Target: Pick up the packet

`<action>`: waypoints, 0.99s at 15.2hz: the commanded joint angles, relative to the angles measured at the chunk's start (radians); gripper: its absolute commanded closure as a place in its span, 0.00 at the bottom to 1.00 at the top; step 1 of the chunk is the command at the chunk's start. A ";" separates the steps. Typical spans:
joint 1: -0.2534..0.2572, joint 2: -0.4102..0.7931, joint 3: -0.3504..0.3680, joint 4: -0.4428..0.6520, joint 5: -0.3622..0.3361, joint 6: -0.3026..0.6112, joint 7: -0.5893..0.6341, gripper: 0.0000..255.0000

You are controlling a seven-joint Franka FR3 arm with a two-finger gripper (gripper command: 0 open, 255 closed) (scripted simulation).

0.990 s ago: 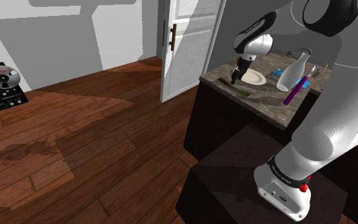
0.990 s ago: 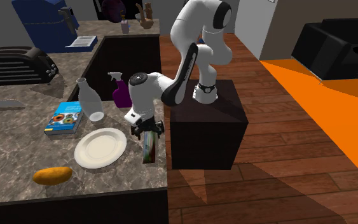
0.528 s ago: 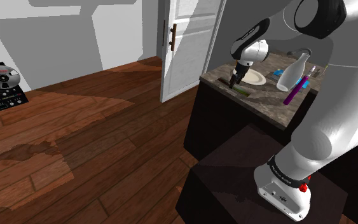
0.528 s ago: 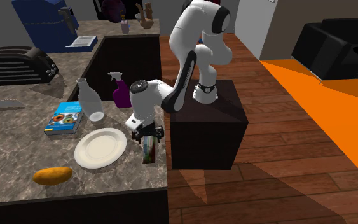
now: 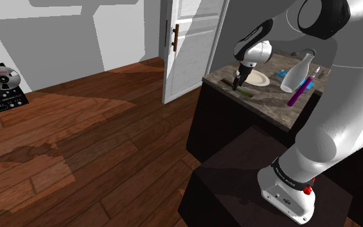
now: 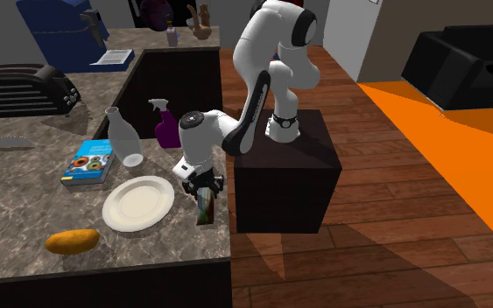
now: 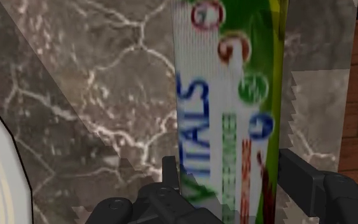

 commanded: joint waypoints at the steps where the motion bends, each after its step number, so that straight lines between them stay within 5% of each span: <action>1: 0.000 0.001 0.000 0.000 0.000 0.000 0.000 1.00; 15: 0.025 -0.122 -0.035 0.026 -0.070 -0.140 0.045 1.00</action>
